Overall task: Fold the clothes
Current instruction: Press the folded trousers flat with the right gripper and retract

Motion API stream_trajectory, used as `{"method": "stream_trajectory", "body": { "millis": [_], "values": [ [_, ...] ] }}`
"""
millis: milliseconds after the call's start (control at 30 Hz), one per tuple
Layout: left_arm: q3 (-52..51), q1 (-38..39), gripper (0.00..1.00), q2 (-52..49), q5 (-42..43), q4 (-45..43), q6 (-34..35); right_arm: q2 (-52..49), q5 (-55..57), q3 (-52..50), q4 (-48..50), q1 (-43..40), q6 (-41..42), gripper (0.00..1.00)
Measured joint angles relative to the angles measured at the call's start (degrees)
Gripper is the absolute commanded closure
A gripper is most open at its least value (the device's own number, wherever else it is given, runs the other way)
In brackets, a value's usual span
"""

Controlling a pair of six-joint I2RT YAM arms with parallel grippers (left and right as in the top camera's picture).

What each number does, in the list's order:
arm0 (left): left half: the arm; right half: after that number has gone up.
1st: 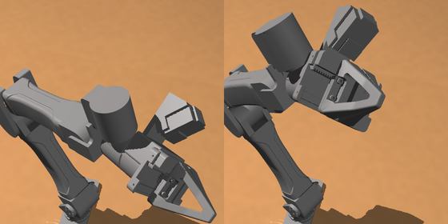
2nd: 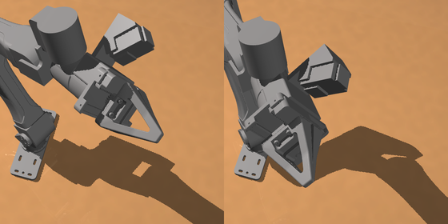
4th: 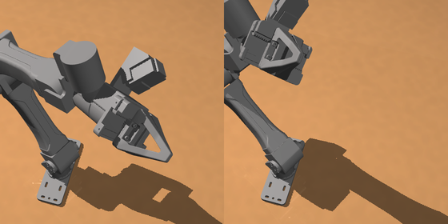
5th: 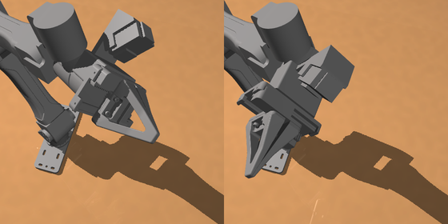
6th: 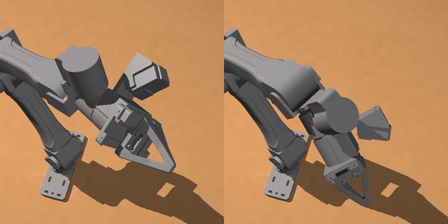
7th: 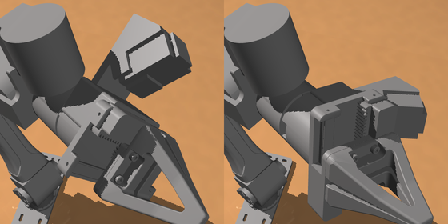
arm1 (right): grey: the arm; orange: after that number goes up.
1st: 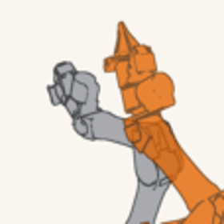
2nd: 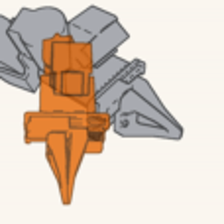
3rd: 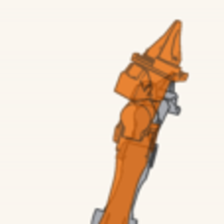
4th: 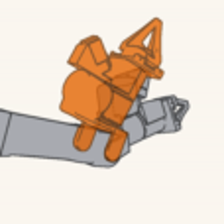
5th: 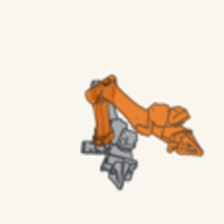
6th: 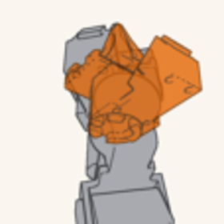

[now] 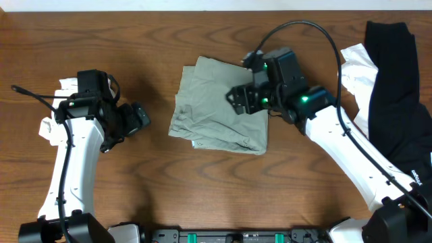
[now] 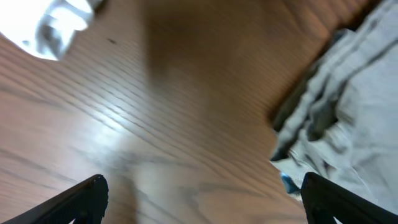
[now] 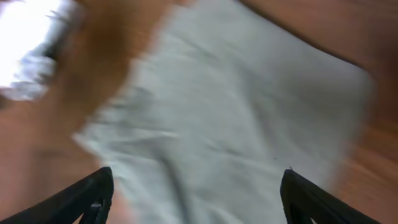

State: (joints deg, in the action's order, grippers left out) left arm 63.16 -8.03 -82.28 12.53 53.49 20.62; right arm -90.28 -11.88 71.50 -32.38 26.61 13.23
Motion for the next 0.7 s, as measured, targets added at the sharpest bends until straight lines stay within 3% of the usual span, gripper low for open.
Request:
{"method": "stream_trajectory", "body": {
  "millis": [167,267,333,367,433,467,700],
  "values": [
    [0.0,2.0,0.02,0.0,7.2,-0.1,-0.1,0.0,9.3,0.0,-6.8,-1.7,-1.2,0.42],
    [0.0,5.6,0.02,0.0,10.2,-1.5,-0.1,0.0,15.0,0.0,-10.3,-3.5,0.9,0.69],
    [0.0,8.6,0.01,0.0,11.3,-3.3,0.1,0.0,17.0,0.0,-10.2,-5.0,1.9,0.94],
    [0.0,10.0,0.05,0.0,11.7,-4.5,0.2,0.0,17.8,0.0,-9.8,-5.7,2.0,0.99],
    [0.0,13.5,0.26,0.0,12.4,-7.9,0.2,-0.1,18.0,0.0,-8.1,-6.6,1.9,0.99],
    [0.0,14.8,0.31,0.0,12.6,-9.6,0.5,-0.2,17.9,0.0,-7.0,-6.9,1.6,0.99],
    [0.0,23.9,0.42,-0.1,12.6,-20.6,0.6,-3.2,15.9,0.0,1.1,-7.2,-2.5,0.99]
  ]
}}
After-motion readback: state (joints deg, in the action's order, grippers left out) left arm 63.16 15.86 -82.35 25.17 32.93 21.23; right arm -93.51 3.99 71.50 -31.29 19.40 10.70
